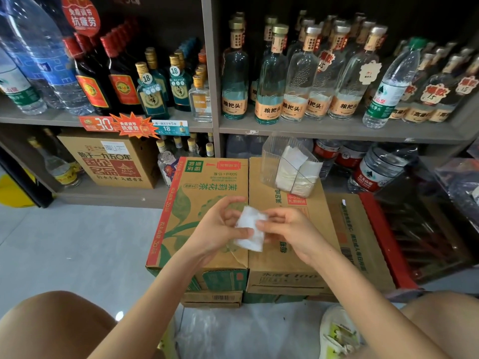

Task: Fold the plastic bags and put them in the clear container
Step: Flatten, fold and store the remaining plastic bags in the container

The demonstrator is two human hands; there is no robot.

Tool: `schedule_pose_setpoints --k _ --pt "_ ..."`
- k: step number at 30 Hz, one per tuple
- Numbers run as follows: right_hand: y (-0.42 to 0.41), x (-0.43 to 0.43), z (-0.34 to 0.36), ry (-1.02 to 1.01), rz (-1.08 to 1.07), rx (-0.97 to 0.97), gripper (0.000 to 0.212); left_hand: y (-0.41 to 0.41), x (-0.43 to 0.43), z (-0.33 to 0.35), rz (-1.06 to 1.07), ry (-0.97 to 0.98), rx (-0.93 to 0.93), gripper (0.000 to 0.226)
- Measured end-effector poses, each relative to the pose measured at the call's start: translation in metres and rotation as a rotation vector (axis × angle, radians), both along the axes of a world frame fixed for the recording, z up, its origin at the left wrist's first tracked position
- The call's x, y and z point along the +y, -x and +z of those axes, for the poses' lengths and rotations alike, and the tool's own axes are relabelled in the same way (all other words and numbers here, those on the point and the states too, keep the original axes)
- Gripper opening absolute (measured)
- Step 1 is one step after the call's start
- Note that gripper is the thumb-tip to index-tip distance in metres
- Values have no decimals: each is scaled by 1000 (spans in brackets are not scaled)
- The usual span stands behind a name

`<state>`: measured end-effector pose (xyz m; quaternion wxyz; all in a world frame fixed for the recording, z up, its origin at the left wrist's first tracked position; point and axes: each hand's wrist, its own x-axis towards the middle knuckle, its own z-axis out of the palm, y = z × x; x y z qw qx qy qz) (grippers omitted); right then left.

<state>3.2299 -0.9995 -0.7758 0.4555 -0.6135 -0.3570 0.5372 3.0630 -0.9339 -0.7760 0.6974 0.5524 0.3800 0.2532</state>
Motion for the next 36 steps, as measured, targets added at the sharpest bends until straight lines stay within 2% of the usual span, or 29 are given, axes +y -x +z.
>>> schedule_pose_setpoints --k 6,9,12,14,16,20,23,25,30,33,34,36 --pt "-29 -1 6 53 -160 -36 15 -28 7 9 -76 -101 56 66" --pt "-60 -2 17 17 -282 -40 16 -51 15 16 -24 -173 68 54" --pt "-96 6 26 -24 -406 -39 17 -76 36 16 183 -384 216 38" --pt "-115 19 28 -27 -440 -79 18 -94 55 14 271 -576 318 37" --pt "-131 38 28 -26 -455 -140 22 -111 73 16 284 -657 347 42" --pt "-152 69 11 -64 -453 -241 30 -139 97 17 196 -597 380 56" --pt "-154 75 -7 -82 -420 -469 33 -145 103 8 120 -393 265 73" --pt "-152 75 -17 -131 -411 -655 32 -142 105 -1 103 -324 195 76" --pt "-146 71 -38 -293 -454 -1045 30 -129 100 -8 124 -371 155 78" --pt "-143 64 -43 -322 -456 -1176 21 -118 90 -10 133 -416 161 80" --pt "-141 60 -43 -310 -433 -1192 24 -115 87 -11 134 -430 157 79" --pt "-137 53 -40 -247 -349 -1179 43 -108 80 -13 145 -440 135 76"
